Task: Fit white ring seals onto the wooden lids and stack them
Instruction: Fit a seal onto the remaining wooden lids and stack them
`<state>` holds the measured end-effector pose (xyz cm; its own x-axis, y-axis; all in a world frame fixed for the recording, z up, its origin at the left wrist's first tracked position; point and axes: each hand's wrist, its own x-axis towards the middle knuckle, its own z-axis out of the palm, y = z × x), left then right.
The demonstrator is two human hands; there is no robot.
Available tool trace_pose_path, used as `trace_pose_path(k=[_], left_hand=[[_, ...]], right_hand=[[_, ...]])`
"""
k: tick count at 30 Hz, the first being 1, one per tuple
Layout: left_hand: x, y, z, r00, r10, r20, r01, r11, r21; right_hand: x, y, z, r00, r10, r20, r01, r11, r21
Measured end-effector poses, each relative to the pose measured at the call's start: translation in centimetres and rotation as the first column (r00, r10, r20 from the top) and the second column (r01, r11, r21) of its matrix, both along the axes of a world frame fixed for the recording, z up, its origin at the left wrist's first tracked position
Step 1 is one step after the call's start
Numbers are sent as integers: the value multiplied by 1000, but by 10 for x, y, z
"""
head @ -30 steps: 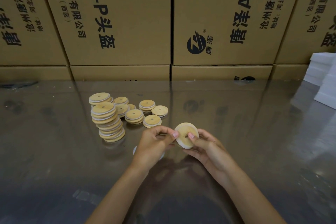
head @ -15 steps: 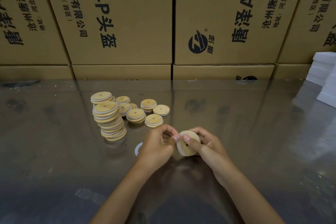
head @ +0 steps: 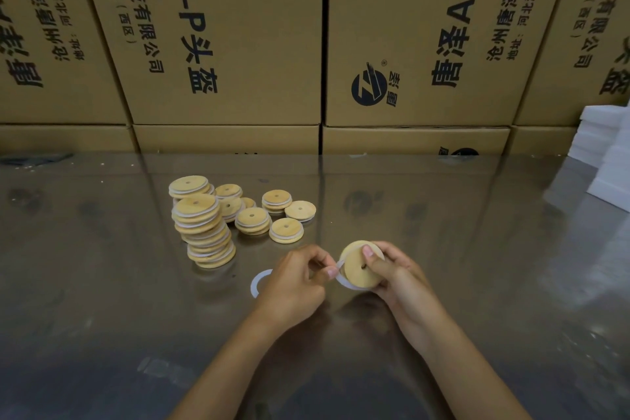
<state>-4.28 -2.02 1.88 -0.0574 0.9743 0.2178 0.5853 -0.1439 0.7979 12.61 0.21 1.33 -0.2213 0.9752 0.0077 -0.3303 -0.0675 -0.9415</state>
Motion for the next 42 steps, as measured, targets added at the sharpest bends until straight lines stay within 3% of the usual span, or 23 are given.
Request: trace_pose_path(k=[12,18,23,31,36,42], left_hand=[[0,4,0,926,-7,377,38,996,-75],[10,-4,4,963,-22,270,33,999,-36],[12,-5,7,969,-5,248,2,1000,12],[17,-7,4,969,-3,247,22,997,-78],[18,-6,5,931,58,362,-23,995,-101],[16,-6,7,854,57,517,46,982,-184]], right_hand=[[0,0,1,997,43,59,-42,999,-3],[2,4,4,998,-24,-65,17,993,-113],[3,4,5,996,-24,-81,13,990,-140],[1,4,5,992,-77,-100,61,986,-153],[-2,1,6,994,-108,-17,104,984,-144],[-9,-1,6,980,-141,144,158,980,-118]])
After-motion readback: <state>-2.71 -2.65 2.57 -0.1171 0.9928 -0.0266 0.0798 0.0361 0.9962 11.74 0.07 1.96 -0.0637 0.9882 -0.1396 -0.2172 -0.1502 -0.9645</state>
